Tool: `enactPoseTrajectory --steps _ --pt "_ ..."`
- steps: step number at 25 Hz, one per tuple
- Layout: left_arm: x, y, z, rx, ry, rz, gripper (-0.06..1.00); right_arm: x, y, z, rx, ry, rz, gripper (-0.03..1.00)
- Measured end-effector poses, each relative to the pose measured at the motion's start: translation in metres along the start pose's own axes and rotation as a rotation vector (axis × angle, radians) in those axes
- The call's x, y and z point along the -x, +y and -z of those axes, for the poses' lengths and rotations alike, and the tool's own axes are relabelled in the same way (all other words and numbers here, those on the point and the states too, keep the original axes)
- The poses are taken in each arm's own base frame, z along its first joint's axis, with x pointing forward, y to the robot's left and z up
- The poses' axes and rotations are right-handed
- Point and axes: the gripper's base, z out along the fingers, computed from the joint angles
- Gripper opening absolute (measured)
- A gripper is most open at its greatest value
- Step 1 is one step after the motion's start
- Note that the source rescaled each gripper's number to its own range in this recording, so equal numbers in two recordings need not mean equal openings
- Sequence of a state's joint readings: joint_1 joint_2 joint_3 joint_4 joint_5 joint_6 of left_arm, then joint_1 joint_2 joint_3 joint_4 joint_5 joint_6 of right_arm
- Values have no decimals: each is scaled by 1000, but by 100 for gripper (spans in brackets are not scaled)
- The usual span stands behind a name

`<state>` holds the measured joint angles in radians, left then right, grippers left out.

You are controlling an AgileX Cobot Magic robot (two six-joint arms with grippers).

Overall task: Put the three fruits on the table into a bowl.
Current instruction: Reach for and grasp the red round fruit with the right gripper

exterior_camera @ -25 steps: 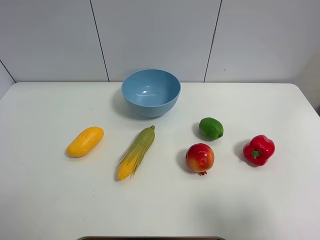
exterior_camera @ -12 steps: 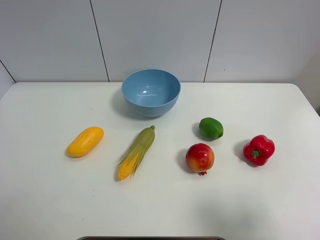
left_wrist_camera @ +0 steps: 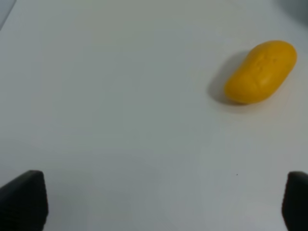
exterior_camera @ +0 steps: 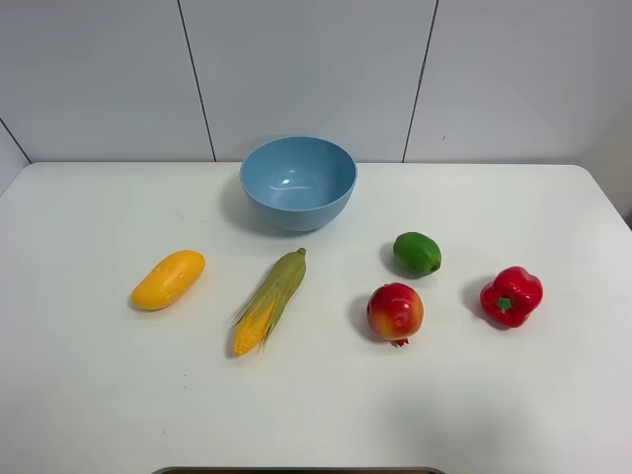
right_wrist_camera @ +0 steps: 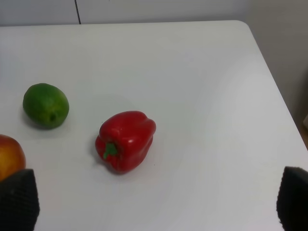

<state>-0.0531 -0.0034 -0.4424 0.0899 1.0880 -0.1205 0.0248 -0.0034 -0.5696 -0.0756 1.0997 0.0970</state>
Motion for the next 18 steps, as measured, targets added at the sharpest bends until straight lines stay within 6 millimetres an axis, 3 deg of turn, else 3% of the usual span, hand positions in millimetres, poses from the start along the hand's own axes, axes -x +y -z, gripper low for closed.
enactPoseTrajectory --steps 10,18 --pt "0 0 0 0 0 0 100 1 0 1 4 -4 -3 100" --pt "0 0 0 0 0 0 100 47 5 3 16 40 -16 100"
